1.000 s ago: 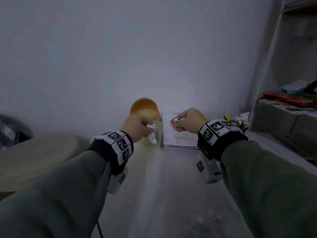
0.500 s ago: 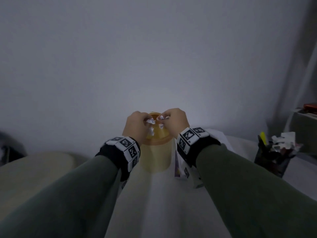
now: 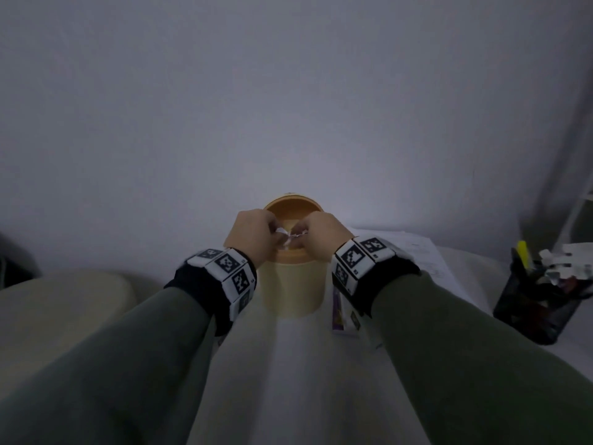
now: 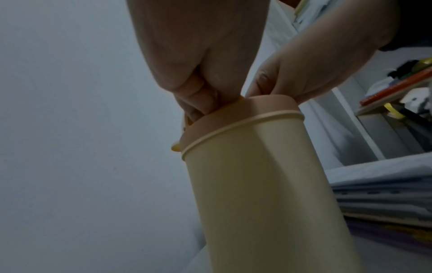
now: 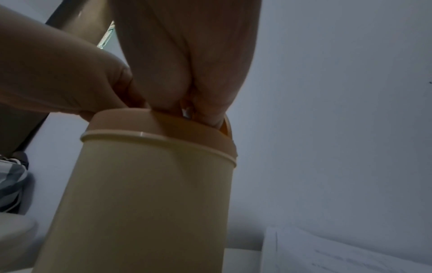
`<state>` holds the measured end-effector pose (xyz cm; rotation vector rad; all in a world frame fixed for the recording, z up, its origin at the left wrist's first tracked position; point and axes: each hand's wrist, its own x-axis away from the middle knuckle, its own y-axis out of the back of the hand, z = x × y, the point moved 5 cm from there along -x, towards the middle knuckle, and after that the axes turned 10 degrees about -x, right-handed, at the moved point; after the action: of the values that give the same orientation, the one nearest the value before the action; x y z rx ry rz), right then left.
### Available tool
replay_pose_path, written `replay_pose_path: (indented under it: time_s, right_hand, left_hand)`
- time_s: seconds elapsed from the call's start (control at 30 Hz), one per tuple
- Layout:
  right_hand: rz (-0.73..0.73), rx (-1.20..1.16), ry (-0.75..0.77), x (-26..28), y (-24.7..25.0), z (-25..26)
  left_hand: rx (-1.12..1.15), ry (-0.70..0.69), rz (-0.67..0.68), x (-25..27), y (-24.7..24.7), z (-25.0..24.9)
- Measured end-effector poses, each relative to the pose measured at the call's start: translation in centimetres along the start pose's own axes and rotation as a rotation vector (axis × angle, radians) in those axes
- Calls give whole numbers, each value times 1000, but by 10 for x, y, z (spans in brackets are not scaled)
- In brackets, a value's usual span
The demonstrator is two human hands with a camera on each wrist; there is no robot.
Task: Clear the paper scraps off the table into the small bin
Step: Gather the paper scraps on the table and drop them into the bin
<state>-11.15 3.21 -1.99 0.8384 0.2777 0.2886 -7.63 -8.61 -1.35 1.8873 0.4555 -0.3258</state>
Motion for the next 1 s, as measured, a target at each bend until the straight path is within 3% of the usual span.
replay_pose_path:
  time_s: [0.27,0.43,0.63,0.8,1.0]
  right_hand:
    - [-66,78,60,5,-12,0]
    - [-112,-162,106,14,7,3]
    - [-236,-213,153,19,27,-1]
    - [-182,-167,136,18,29,-2]
    - [-46,93,192,27,20,5]
  left_hand:
    - [44,57,-16,4,0,6]
    - [31,28,1,3,4,0]
    - [110,9,-29,-2,9,-10]
    - [51,-2,-11,-2,11,-17]
    - [-48,14,104,2,9,-19]
